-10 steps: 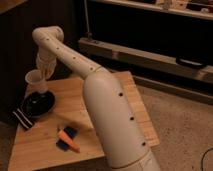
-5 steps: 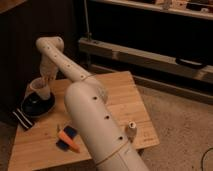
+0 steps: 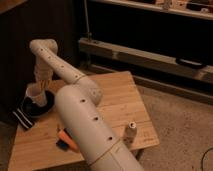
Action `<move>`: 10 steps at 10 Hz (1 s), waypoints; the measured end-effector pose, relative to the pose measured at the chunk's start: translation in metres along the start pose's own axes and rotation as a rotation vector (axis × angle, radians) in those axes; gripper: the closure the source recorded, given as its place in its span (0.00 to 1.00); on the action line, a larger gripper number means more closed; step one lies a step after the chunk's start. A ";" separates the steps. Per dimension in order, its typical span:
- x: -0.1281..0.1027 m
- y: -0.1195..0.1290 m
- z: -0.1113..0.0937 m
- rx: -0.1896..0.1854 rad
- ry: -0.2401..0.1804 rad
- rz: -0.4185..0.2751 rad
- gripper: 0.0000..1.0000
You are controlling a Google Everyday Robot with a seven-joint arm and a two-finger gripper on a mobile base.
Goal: Place the ceramic cup in the ceramic bowl
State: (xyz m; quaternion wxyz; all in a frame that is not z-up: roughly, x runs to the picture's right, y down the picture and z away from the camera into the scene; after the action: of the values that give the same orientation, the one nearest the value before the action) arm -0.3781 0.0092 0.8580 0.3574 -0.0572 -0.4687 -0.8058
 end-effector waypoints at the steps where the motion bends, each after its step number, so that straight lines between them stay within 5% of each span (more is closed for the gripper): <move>1: -0.003 0.000 0.007 -0.001 -0.010 -0.009 0.53; 4: -0.014 0.009 0.010 0.009 -0.006 -0.004 0.24; 6: -0.021 0.002 0.002 0.019 0.028 -0.049 0.20; 10: -0.030 -0.056 -0.007 0.020 0.069 -0.188 0.20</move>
State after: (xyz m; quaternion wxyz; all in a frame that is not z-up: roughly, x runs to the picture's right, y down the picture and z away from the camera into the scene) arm -0.3895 0.0370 0.8012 0.2966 0.0183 -0.4675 -0.8326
